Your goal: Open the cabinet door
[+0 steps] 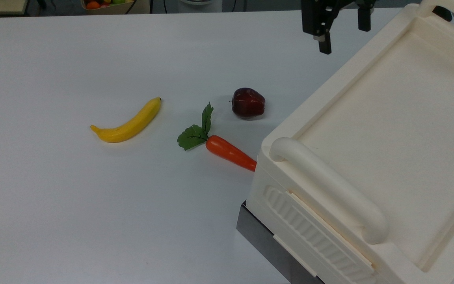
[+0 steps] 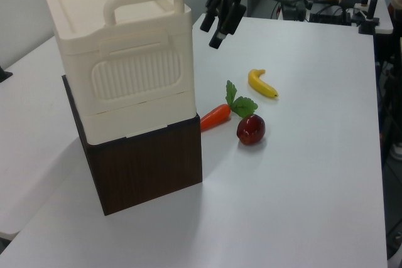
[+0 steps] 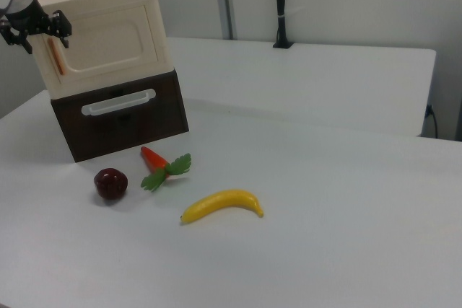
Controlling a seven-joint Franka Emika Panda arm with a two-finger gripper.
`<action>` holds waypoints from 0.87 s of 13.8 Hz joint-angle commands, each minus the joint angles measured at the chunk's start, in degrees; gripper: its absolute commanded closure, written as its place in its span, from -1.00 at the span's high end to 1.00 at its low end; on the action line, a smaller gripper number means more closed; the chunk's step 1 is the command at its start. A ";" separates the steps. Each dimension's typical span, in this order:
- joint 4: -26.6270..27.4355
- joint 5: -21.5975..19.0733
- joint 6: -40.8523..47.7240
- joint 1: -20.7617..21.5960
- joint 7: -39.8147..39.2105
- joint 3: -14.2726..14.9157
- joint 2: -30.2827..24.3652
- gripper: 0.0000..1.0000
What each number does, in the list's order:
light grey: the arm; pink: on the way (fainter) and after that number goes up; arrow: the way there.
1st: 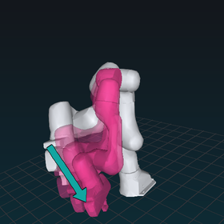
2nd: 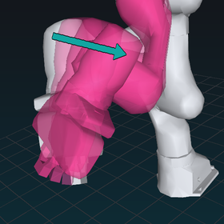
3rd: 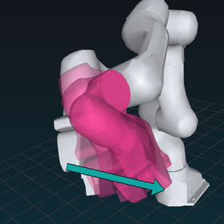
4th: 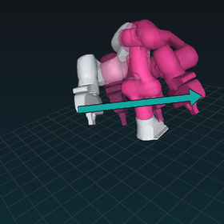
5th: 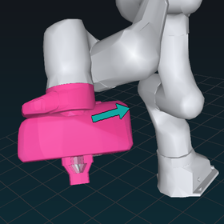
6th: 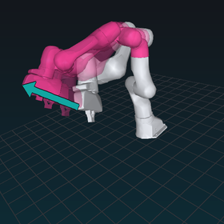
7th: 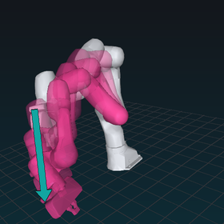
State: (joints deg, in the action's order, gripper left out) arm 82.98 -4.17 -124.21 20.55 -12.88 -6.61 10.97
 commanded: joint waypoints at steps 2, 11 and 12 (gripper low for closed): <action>-0.28 2.58 -4.89 0.10 -2.85 -1.04 2.91 0.63; -0.28 2.15 -5.95 0.11 -4.53 -1.22 3.79 -0.41; -0.36 2.06 -5.95 0.02 -2.78 -1.56 3.70 -0.41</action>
State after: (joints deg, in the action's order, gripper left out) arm 82.90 -1.68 -129.26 20.54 -17.47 -7.64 14.69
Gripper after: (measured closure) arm 0.705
